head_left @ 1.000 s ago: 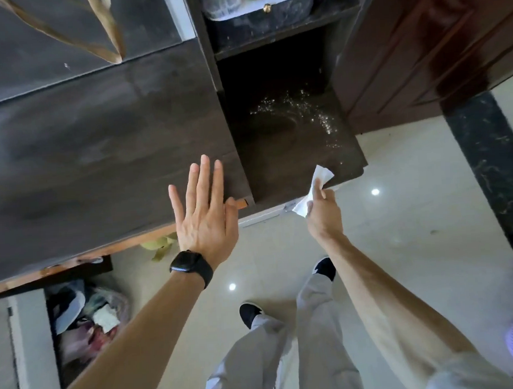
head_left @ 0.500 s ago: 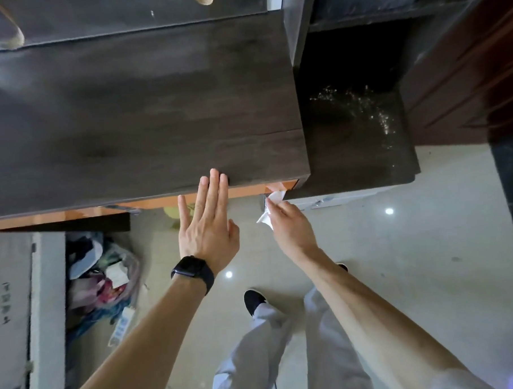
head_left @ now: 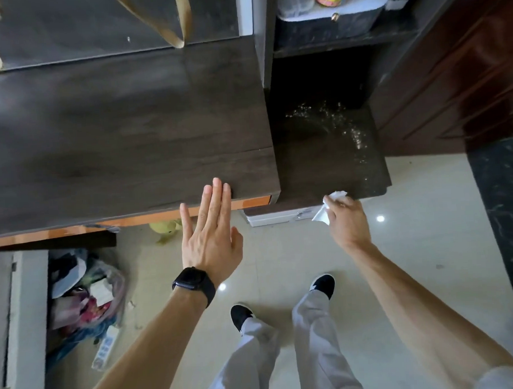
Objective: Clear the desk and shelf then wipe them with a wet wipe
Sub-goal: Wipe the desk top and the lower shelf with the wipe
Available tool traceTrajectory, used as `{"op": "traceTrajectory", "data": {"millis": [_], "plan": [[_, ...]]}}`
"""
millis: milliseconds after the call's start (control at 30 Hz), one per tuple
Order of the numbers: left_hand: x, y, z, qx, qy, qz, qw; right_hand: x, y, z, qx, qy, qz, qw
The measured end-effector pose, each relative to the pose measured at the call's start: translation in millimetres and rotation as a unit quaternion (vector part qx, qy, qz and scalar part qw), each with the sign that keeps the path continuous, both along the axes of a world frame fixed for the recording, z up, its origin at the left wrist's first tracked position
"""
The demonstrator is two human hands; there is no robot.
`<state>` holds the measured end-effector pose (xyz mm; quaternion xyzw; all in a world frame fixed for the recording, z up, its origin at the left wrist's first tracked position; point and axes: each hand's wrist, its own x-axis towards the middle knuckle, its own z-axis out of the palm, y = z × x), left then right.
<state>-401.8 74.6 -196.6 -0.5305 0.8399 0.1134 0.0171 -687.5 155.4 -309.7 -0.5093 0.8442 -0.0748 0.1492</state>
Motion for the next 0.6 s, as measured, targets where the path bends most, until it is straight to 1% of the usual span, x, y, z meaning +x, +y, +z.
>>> {"op": "traceTrajectory", "data": {"millis": [133, 233, 300, 367, 467, 600], "plan": [[-68, -19, 10, -0.026, 0.032, -0.03, 0.999, 0, -12, 8, -0.093, -0.037, 0.003, 0.995], [-111, -43, 12, -0.046, 0.029, -0.018, 0.998, 19, -38, 14, -0.125, -0.04, 0.056, 0.99], [-129, -57, 7, -0.059, 0.009, -0.017, 0.998, 32, -52, 11, -0.089, -0.019, 0.136, 0.987], [-141, -65, 1, -0.066, -0.014, -0.032, 0.997, 41, -58, 3, -0.035, -0.024, 0.202, 0.978], [-148, -70, -8, -0.058, -0.025, -0.041, 0.997, 34, -70, -12, 0.01, -0.02, 0.234, 0.972], [-150, -73, -10, -0.054, -0.047, -0.033, 0.997, 13, -116, -10, 0.08, 0.033, 0.305, 0.948]]}}
